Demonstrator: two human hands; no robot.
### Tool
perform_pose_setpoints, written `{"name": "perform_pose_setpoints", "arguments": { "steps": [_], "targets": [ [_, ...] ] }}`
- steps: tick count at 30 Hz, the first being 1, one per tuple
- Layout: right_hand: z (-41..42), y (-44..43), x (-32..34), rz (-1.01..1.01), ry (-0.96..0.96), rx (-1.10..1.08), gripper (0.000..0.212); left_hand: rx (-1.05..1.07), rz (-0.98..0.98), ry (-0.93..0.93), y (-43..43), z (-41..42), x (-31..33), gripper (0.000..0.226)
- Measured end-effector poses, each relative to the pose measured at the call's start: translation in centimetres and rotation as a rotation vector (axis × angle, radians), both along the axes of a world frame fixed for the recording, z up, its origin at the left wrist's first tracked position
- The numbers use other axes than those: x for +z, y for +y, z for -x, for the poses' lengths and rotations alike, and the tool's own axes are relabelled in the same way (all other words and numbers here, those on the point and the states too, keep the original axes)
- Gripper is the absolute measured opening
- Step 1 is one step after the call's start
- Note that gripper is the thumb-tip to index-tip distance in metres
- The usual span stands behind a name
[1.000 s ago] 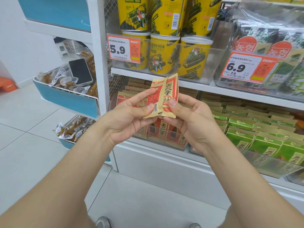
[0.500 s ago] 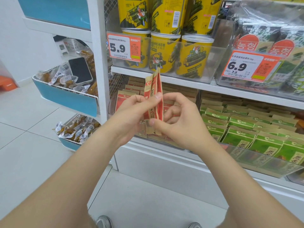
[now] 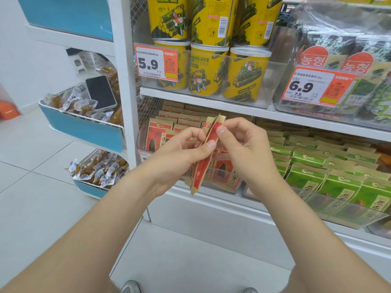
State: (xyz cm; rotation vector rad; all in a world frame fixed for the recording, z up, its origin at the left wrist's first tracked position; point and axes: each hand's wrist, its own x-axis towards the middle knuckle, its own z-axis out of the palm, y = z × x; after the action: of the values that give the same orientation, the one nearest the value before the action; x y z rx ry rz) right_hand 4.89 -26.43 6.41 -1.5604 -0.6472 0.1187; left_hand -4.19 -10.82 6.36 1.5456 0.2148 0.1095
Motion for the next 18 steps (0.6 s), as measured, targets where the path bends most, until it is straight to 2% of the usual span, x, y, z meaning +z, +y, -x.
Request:
{"name": "perform_pose_setpoints", "arguments": {
  "steps": [2,6,9,15,18],
  "targets": [
    [-0.1,-0.1,0.2,-0.030,0.045,-0.002,0.009,0.020,0.001,-0.017,-0.3,-0.1,-0.1,0.012],
    [-0.2,-0.1,0.3,-0.061,0.104,0.014,0.010,0.034,0.100,-0.001,-1.1,-0.4,-0.3,0.028],
    [-0.2,0.0,0.2,-0.056,0.102,-0.011,0.010,0.024,0.199,0.002,-1.4,-0.6,-0.3,0.024],
    [-0.1,0.1,0.4,-0.057,0.067,-0.040,0.006,0.045,0.187,0.005,-1.1,-0.7,-0.4,0.034],
    [0.2,0.1,0.3,0.033,-0.013,0.004,0.009,0.111,0.199,-0.045,-1.3,-0.5,-0.1,0.022]
  ]
}}
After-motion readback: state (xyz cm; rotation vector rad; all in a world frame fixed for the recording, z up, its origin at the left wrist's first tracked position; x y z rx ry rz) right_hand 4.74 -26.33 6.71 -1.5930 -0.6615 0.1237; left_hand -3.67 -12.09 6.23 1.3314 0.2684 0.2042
